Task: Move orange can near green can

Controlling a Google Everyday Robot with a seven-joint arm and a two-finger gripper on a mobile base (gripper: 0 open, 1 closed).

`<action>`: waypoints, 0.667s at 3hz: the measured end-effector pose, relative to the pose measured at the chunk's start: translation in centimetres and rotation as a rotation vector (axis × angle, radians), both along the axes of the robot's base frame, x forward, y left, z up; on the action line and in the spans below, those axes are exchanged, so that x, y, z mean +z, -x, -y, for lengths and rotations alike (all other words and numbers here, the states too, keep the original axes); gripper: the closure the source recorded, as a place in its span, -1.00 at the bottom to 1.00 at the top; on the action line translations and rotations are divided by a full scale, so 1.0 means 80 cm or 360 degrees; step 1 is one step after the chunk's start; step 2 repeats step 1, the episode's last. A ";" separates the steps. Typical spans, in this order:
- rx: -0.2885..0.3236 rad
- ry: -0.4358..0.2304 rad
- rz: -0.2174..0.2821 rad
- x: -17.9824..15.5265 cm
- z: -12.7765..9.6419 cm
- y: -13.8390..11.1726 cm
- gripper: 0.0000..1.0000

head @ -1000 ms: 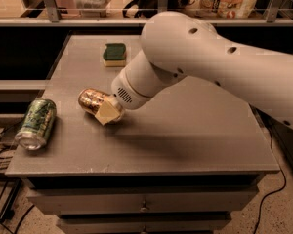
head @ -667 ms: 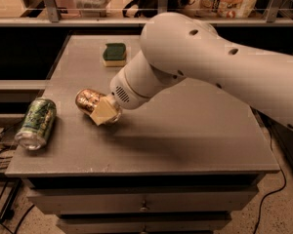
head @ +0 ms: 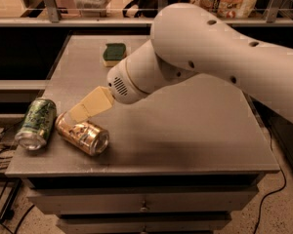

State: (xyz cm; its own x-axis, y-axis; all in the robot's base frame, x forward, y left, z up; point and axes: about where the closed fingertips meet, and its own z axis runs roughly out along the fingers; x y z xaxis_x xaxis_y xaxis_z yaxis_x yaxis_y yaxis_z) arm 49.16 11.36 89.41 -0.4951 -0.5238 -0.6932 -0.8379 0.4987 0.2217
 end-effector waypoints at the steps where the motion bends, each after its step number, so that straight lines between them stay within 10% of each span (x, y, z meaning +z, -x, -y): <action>1: 0.0000 0.0000 0.0000 0.000 0.000 0.000 -1.00; 2: 0.0000 0.0000 0.0000 0.000 0.000 0.000 -1.00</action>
Offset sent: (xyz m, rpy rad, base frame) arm 0.0000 0.0000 0.0000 0.0000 0.0000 0.0000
